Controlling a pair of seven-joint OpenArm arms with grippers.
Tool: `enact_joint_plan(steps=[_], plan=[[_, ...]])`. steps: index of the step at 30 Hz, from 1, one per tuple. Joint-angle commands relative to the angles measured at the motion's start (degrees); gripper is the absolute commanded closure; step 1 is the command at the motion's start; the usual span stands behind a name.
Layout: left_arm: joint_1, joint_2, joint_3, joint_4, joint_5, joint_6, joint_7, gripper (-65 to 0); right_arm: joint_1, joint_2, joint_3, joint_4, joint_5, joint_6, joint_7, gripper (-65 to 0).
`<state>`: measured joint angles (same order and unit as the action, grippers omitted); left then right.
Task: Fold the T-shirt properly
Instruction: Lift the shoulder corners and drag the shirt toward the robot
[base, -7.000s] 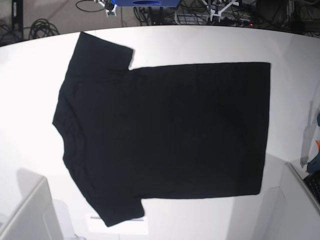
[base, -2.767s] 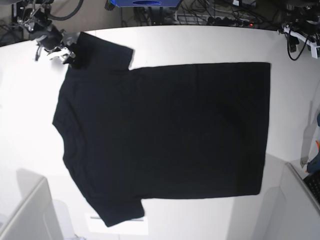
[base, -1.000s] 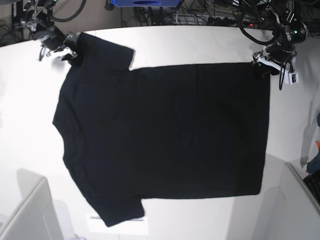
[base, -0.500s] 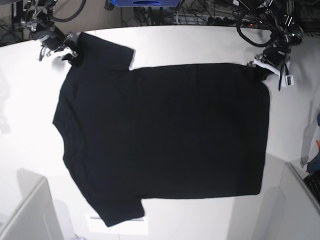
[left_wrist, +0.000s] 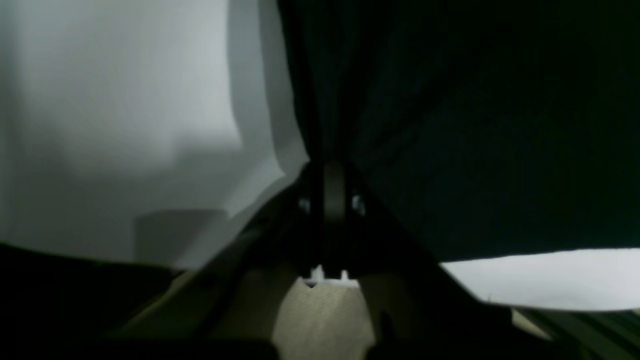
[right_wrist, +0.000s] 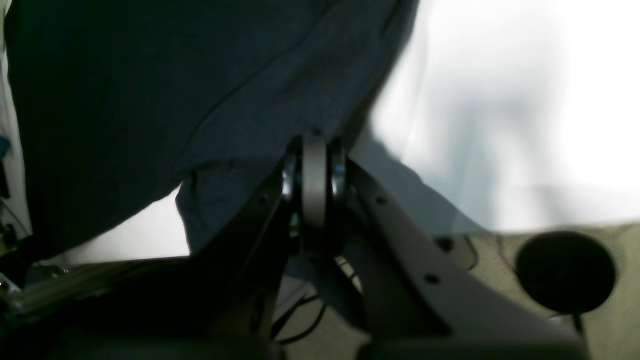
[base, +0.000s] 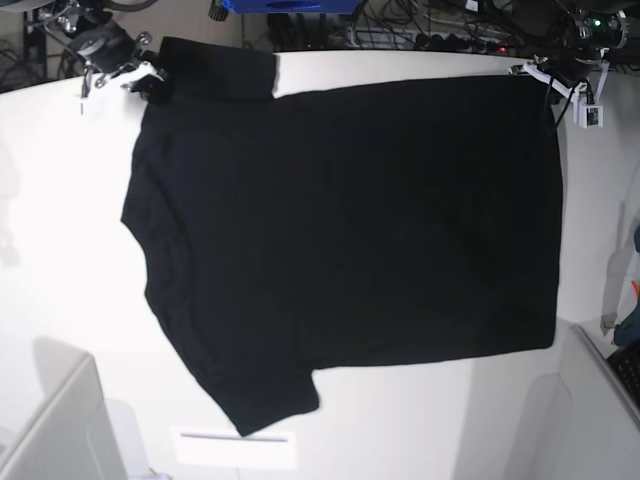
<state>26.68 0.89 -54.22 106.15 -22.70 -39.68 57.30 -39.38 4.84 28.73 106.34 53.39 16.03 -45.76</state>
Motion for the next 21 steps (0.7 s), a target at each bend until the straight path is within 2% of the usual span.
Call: enact_joint_plan(steps=[1,6,11,13,15,18,21], plan=[[0.53,-0.58,-0.33,1.76,-0.55,-0.32,-0.55,0.0,-0.49,0.57,-0.03,2.45,0.90,0.63,0.97,0.0],[0.18,-0.40,-0.33,4.49,-0.55,-0.32,-0.46,0.0,1.44,0.57,-0.12,6.49,0.90,0.28,0.88,0.0],[-1.40,-0.31,-0.42,4.66,-0.64,-0.32,-0.02,0.0,9.27,0.65,2.17,6.40,0.81,0.19,-6.68,0.0],[-2.19,-0.31,-1.56,4.66,-0.64,-0.32,3.58,0.0,13.05,0.57,3.66,6.31,0.81,-0.69,-10.81,0.0],[-4.92,-0.23,-3.85,4.58,-1.08,-0.32,7.10,0.0,16.56,0.57,4.72,6.31,0.72,-3.42,-14.07,0.0],[-7.12,-0.23,-7.45,4.75,-4.16,-0.32,10.44,0.0,21.31,0.57,4.72,5.87,0.72,-5.88,-16.70,0.0],[-8.87,-0.49,-8.25,4.58,-8.11,-0.32,14.22,0.0,25.53,0.57,4.72,4.03,0.72,-6.85,-18.46,0.0]])
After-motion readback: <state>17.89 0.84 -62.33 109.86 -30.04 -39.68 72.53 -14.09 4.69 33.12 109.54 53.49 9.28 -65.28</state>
